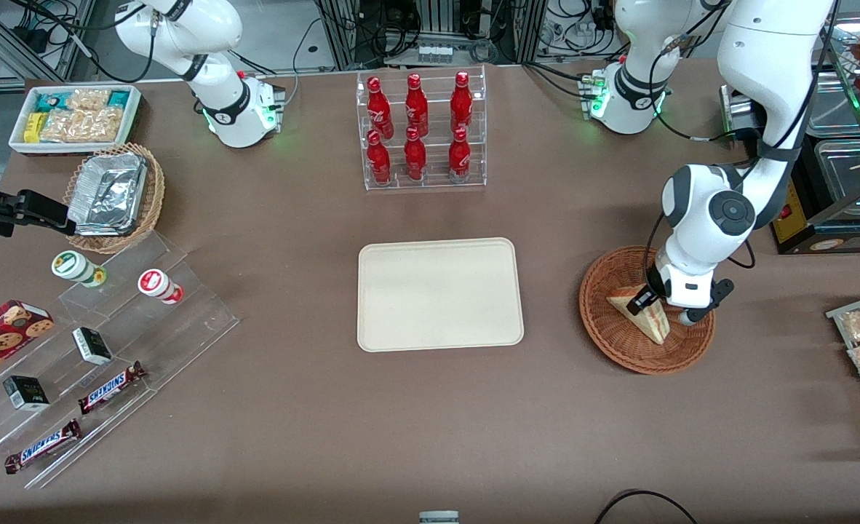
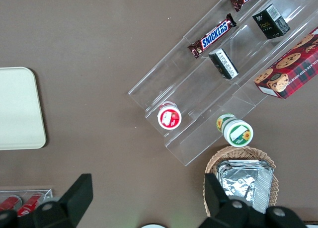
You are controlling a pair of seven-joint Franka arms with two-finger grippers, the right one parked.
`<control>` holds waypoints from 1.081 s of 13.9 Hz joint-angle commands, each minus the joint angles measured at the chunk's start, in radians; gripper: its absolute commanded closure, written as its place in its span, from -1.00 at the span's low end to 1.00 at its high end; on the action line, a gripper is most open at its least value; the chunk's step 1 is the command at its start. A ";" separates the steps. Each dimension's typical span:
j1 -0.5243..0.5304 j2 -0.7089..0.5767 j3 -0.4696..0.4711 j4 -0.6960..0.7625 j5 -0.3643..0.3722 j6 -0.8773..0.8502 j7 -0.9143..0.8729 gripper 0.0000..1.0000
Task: Place sandwich from basket to tray
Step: 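Lower the left gripper and close it on the sandwich's edge, then lift the sandwich and carry it over the cream tray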
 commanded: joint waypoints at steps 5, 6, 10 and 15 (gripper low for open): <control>-0.044 -0.200 -0.042 0.176 0.083 -0.511 0.000 1.00; -0.068 -0.184 -0.064 0.271 0.083 -0.620 -0.011 1.00; -0.261 -0.041 -0.082 0.515 0.077 -0.756 -0.043 1.00; -0.499 0.219 -0.081 0.779 0.084 -0.751 -0.081 1.00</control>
